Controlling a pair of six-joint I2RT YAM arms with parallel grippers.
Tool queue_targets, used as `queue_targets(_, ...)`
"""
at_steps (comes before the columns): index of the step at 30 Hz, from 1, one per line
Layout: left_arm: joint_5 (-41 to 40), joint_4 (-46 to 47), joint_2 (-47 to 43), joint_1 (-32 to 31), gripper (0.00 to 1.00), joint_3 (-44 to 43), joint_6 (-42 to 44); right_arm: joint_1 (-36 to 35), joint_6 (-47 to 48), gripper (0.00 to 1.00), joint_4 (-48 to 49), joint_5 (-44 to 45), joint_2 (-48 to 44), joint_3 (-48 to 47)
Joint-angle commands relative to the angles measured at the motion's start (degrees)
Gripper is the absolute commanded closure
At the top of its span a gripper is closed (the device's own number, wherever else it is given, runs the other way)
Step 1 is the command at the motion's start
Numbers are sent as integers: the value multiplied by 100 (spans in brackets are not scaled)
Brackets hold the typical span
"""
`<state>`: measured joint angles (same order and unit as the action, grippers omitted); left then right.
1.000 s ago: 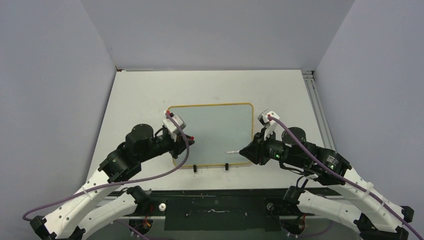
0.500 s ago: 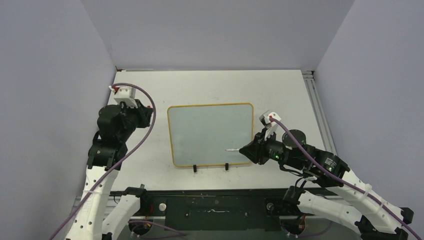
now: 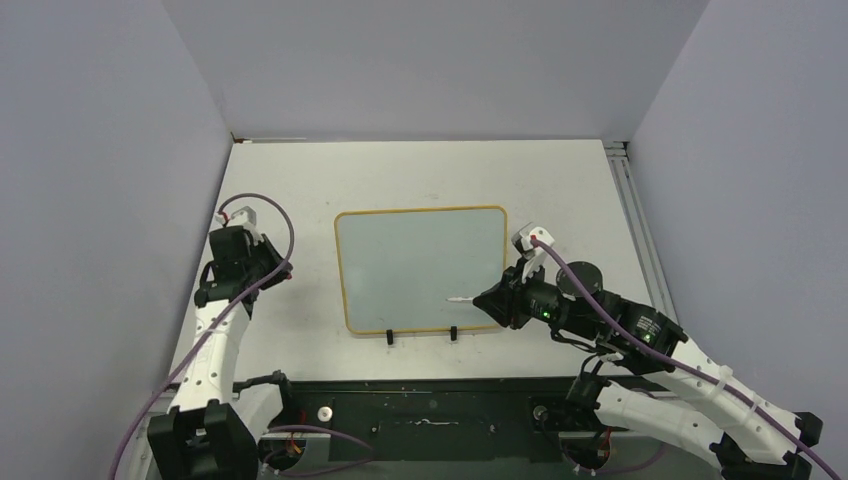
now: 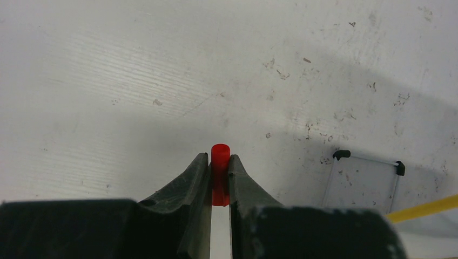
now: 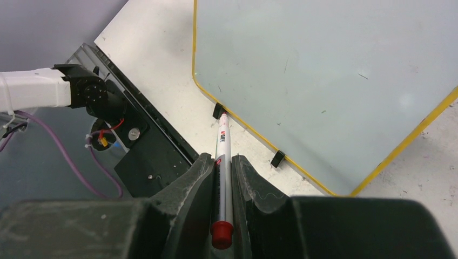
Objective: Write a sentence on the whiteboard
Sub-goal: Place the pen cap at the center of the board.
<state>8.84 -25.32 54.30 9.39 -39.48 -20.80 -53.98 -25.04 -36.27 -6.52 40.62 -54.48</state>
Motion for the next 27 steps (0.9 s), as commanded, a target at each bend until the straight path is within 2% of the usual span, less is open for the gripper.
queue_targets(1, 214, 329, 588, 23, 100, -201, 82, 10, 47, 95, 654, 0, -17, 213)
queue_targets(7, 550, 520, 1546, 9, 100, -305, -69, 2, -32, 95, 1141, -124, 50, 569)
queue_targets(11, 436, 538, 1949, -118, 100, -382, -28, 1, -60, 95, 1352, -198, 21, 730)
queue_targets(19, 390, 324, 2810, -188, 99, -655, 122, 0, -50, 95, 1228, -93, -231, 883)
queue_targets(27, 460, 175, 3130, -232, 85, -744, 170, 1, -16, 95, 1112, 1, -300, 929)
